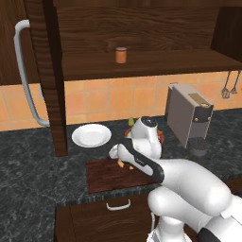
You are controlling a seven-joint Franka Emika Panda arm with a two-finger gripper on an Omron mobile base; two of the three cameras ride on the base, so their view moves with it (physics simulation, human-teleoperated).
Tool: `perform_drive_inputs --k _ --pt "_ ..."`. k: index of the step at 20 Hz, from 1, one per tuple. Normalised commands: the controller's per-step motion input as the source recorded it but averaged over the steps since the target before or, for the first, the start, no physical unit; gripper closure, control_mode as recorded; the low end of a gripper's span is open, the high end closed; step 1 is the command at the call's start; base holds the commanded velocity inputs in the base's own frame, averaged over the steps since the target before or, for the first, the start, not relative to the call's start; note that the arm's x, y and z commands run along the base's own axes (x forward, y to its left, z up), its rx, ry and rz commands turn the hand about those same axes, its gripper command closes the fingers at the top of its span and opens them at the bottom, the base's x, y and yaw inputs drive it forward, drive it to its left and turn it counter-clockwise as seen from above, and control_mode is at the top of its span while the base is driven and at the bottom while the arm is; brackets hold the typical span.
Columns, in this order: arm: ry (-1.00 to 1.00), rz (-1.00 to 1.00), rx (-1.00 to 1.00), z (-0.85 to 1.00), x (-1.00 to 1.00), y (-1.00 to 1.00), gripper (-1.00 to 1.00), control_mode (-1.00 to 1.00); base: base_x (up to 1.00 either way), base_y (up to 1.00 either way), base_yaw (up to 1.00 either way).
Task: From the different types of pastries on the counter, select a croissant and place it on the cutting board. Then retrieve a jar of jam from the cabinet and place it alongside the croissant on the cutting board.
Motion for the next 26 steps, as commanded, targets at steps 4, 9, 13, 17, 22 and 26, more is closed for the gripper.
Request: perform_drive_inputs --k 4,9,13,17,22,26 --pt "0.00 -0.11 0.00 -0.18 0.00 -0.26 1.00 -1.00 0.00 0.00 0.00" --pt "0.00 -0.07 0.00 -0.11 0.00 -0.04 1.00 -1.00 0.00 0.00 0.00" --pt "0.00 -0.05 0.00 -0.09 0.00 0.00 1.00 -1.00 0.00 0.00 0.00" --pt "0.00 0.00 0.00 0.00 0.00 0.00 1.00 -1.00 0.00 0.00 0.00" --pt "0.00 0.00 0.03 -0.07 0.04 0.19 -1.00 -1.00 0.00 0.00 0.00" --pt "0.00 0.00 0.00 0.09 0.00 0.00 -1.00 -1.00 0.00 0.00 0.00"
